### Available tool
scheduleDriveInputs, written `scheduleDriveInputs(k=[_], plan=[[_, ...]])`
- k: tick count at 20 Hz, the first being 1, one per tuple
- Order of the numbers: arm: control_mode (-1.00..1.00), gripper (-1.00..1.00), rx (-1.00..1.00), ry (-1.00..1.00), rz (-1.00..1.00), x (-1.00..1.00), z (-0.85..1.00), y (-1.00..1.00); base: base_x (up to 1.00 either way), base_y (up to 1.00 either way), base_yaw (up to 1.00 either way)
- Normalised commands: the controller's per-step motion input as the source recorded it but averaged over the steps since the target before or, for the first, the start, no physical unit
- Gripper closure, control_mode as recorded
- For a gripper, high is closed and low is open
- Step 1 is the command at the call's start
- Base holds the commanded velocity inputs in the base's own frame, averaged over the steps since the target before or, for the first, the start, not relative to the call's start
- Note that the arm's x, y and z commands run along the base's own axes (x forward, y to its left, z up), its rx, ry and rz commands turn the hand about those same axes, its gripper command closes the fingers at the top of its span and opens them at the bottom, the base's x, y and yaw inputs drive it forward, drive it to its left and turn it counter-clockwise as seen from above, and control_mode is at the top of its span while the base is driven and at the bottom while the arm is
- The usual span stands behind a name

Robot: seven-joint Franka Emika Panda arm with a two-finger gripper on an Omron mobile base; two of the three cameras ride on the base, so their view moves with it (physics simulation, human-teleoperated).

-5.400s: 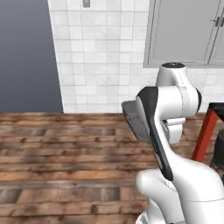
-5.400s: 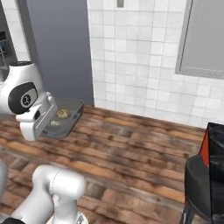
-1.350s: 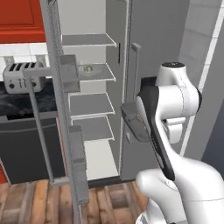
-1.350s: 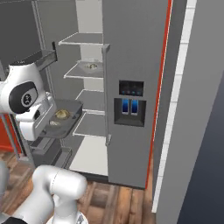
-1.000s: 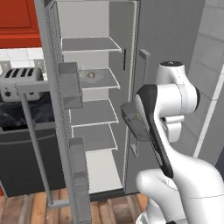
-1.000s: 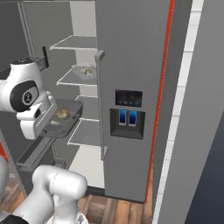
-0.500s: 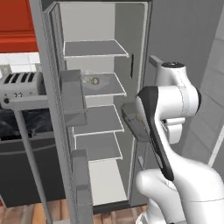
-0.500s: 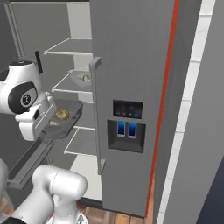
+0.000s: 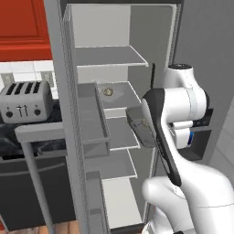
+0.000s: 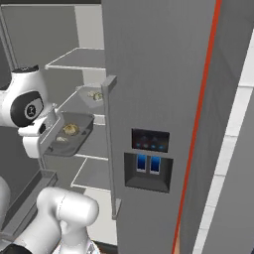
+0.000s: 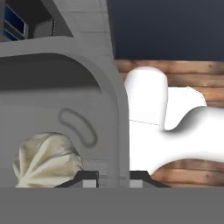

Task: Place two dumplings into each of the tupperware containers and then place the containers in the fridge.

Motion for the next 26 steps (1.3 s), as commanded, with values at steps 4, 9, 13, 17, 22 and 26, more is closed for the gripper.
scheduleDriveInputs(k=[4, 9, 13, 17, 22, 26], plan=[[1.00, 1.00, 0.00, 0.00, 0.00, 0.00, 0.00, 0.00, 0.52, 0.03, 0.00], [1.00, 1.00, 0.00, 0.00, 0.00, 0.00, 0.00, 0.00, 0.40, 0.02, -0.01], [1.00, 1.00, 0.00, 0.00, 0.00, 0.00, 0.00, 0.00, 0.44, 0.05, -0.03], [1.00, 1.00, 0.00, 0.00, 0.00, 0.00, 0.00, 0.00, 0.35, 0.26, -0.05], [1.00, 1.00, 0.00, 0.00, 0.00, 0.00, 0.00, 0.00, 0.05, 0.39, -0.04], [1.00, 1.00, 0.00, 0.00, 0.00, 0.00, 0.00, 0.00, 0.22, 0.12, -0.01]])
